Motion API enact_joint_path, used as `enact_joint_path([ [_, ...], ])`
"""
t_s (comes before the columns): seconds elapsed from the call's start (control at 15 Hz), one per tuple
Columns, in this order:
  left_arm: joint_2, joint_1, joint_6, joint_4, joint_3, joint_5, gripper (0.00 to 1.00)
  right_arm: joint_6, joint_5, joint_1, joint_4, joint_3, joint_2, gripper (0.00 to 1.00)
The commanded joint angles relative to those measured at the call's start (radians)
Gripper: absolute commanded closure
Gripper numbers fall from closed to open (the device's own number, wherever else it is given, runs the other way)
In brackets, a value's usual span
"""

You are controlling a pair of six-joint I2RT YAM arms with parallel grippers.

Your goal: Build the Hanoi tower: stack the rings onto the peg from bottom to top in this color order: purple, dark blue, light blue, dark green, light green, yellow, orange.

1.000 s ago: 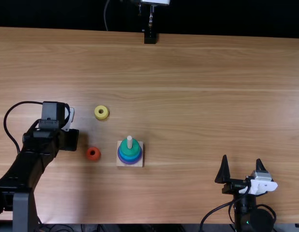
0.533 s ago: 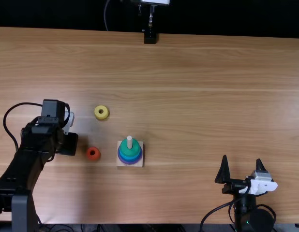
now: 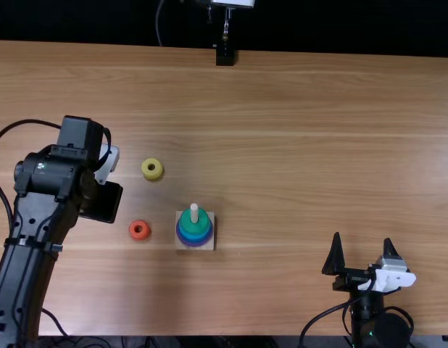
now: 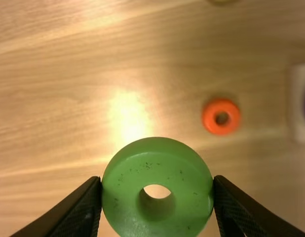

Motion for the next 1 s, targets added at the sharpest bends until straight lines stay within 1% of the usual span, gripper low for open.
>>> enact_joint_path([
  [0.0,-0.022,-0.039,-0.033,-0.057,0.085,0.004,1.00,-0.004,-0.007,-0.005,0.003,-0.007,-0.006,0.00],
  [0.13,-0.018,-0.098,-0.118,-0.098,0.151,0.004,1.00,-0.004,-0.007,-0.005,0.003,-0.007,-0.006,0.00],
  [0.27,-0.012,-0.178,-0.158,-0.099,0.211,0.003,1.00,-0.004,-0.007,-0.005,0.003,-0.007,-0.006,0.00],
  [0.47,0.028,-0.275,-0.252,-0.101,0.289,0.003,1.00,-0.004,-0.007,-0.005,0.003,-0.007,-0.006,0.00],
  [0.67,0.068,-0.365,-0.335,-0.122,0.317,0.003,1.00,-0.004,-0.007,-0.005,0.003,-0.007,-0.006,0.00],
  [0.73,0.080,-0.396,-0.353,-0.122,0.324,0.003,1.00,-0.004,-0.007,-0.005,0.003,-0.007,-0.006,0.00],
  [0.93,0.125,-0.439,-0.364,-0.114,0.349,0.004,1.00,-0.004,-0.007,-0.005,0.003,-0.007,-0.006,0.00],
])
